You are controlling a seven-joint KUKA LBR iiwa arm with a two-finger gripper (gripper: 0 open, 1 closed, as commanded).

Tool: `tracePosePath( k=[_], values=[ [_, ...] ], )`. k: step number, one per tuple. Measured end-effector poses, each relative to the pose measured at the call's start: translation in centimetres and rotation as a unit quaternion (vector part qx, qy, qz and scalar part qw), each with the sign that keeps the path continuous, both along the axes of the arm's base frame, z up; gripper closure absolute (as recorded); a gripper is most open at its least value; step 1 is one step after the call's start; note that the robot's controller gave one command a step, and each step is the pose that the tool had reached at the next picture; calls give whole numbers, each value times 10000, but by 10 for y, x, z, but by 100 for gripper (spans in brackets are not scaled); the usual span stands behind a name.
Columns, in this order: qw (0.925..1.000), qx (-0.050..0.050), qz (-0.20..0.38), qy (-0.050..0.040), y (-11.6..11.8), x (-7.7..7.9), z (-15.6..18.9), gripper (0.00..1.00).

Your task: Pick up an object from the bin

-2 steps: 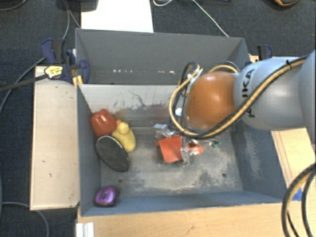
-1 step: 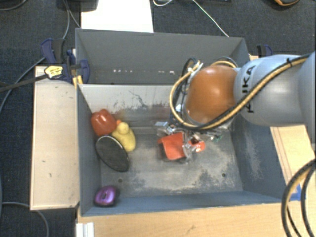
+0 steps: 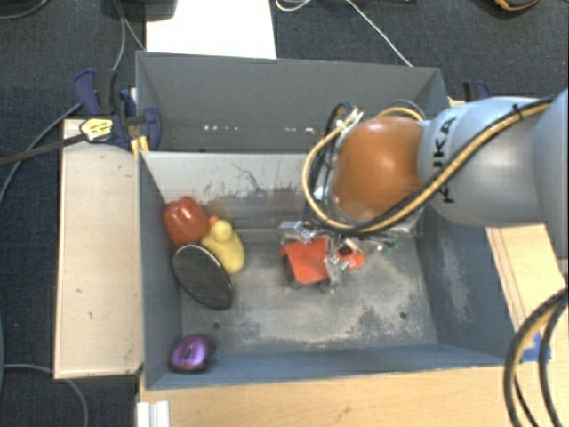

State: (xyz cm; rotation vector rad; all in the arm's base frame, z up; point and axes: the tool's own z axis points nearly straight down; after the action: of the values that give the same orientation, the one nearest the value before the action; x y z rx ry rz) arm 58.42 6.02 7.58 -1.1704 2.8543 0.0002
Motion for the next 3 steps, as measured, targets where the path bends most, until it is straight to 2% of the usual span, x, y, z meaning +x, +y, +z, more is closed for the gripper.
tracePosePath(
  k=[1,2,3],
  values=[
    [10000,0,-6,2,0,0,0,100],
    [10000,-10,-36,91,-1,2,6,100],
    [9998,-12,199,50,5,5,15,100]
  ],
)
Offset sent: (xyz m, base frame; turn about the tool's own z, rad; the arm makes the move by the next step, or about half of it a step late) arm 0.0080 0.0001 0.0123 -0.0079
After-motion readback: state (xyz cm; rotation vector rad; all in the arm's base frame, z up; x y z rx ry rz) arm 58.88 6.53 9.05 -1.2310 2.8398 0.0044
